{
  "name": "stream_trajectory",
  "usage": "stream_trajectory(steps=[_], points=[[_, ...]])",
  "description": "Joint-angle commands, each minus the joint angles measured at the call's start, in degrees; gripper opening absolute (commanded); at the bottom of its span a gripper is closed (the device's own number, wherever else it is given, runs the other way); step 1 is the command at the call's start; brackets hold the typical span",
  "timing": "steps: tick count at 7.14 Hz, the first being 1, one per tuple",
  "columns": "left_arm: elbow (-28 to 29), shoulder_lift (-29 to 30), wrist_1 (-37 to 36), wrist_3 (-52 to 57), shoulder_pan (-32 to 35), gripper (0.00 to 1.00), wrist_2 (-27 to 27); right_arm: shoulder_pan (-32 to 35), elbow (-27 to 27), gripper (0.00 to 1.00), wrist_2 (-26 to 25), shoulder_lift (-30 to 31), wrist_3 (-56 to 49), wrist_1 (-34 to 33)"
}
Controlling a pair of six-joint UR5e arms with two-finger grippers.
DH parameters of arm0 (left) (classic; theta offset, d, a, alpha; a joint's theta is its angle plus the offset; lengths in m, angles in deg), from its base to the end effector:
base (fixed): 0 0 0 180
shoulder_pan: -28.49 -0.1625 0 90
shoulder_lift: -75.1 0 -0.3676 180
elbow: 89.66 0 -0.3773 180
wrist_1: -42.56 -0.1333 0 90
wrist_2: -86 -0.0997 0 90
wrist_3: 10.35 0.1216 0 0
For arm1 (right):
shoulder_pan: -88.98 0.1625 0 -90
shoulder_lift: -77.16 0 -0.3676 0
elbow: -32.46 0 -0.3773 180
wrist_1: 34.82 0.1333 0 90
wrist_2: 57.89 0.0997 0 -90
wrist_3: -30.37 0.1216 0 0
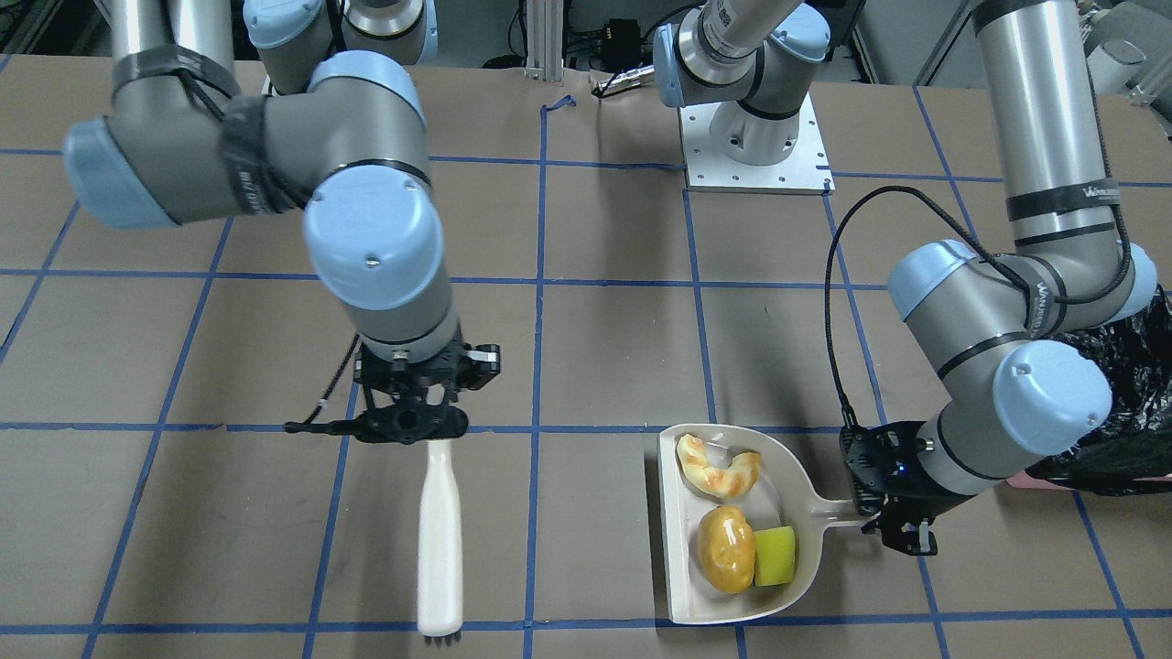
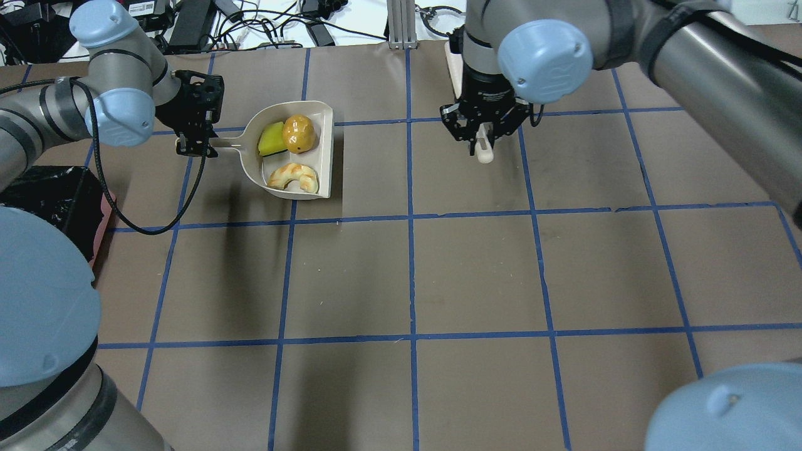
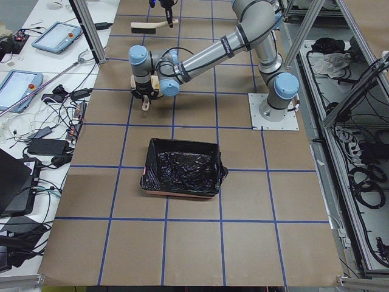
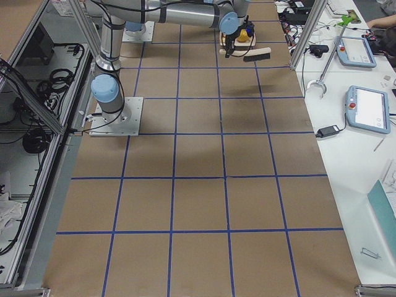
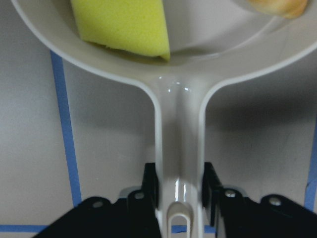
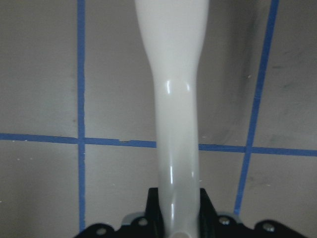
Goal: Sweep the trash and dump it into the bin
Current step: 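Lift the brush away from the dustpan with the right gripper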
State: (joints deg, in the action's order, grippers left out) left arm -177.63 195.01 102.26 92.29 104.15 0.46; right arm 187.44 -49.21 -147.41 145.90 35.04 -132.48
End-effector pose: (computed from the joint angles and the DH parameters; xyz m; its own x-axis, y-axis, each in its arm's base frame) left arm 0.0156 -0.6375 0.1878 -0.0299 0.9979 -0.0582 0.9974 0.0260 -0.0666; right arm 0.2195 -0.5630 0.2904 -0.9978 -0.0657 -0.0008 -0.0655 0.9936 0.0922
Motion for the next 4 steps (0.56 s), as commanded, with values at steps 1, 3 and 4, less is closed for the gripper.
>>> stream_trajectory(steps=[1, 3, 4], points=[[0.2, -2.4, 3.4, 0.0, -3.5, 0.0, 7.3, -9.9, -3.7, 0.0, -0.2, 4.1, -7.5, 0.5], [0.9, -6.8, 10.5, 0.4, -5.4, 0.0, 9.7, -18.8, -7.7, 0.0, 0.0, 4.0, -12.6, -0.3], [1.0, -9.8, 15.7, 2.2, -9.0, 0.0, 11.1, -21.8, -9.3, 0.0, 0.1, 3.5, -13.0, -0.5]])
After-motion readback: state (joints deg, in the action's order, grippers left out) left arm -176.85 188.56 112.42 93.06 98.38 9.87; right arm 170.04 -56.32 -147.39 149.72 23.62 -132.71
